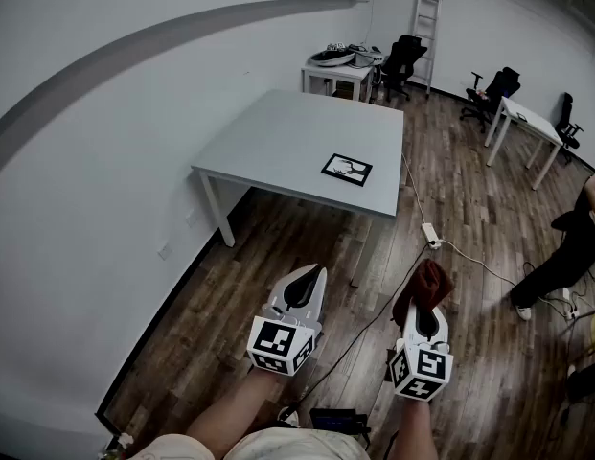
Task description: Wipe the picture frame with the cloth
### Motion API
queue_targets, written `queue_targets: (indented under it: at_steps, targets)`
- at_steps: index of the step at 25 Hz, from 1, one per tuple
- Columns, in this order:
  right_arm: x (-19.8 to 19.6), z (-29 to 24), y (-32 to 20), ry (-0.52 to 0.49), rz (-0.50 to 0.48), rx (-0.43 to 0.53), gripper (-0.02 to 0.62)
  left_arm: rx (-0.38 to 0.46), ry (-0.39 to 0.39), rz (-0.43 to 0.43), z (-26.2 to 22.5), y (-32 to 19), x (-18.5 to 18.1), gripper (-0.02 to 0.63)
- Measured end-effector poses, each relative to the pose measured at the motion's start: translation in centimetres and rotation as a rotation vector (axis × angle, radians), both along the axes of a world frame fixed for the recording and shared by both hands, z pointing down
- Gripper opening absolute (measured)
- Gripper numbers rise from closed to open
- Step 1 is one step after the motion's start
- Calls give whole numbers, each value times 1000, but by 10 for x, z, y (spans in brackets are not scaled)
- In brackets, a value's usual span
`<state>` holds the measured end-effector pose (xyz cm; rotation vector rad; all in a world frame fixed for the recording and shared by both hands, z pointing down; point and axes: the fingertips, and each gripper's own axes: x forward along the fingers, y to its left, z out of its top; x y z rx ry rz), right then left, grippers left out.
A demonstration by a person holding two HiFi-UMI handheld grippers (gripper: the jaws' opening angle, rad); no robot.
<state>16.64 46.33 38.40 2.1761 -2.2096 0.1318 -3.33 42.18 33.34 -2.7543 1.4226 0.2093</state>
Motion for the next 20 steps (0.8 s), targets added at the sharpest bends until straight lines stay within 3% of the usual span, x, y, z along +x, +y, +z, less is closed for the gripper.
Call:
queue_targets:
  at_steps: [10,20]
  targets:
    - [21,1,-1,-18,3,4,57,-3,-12,10,1,0,25,2]
    - [74,-4,13,-27,8,25,58,-7,11,40,1,7,90,2]
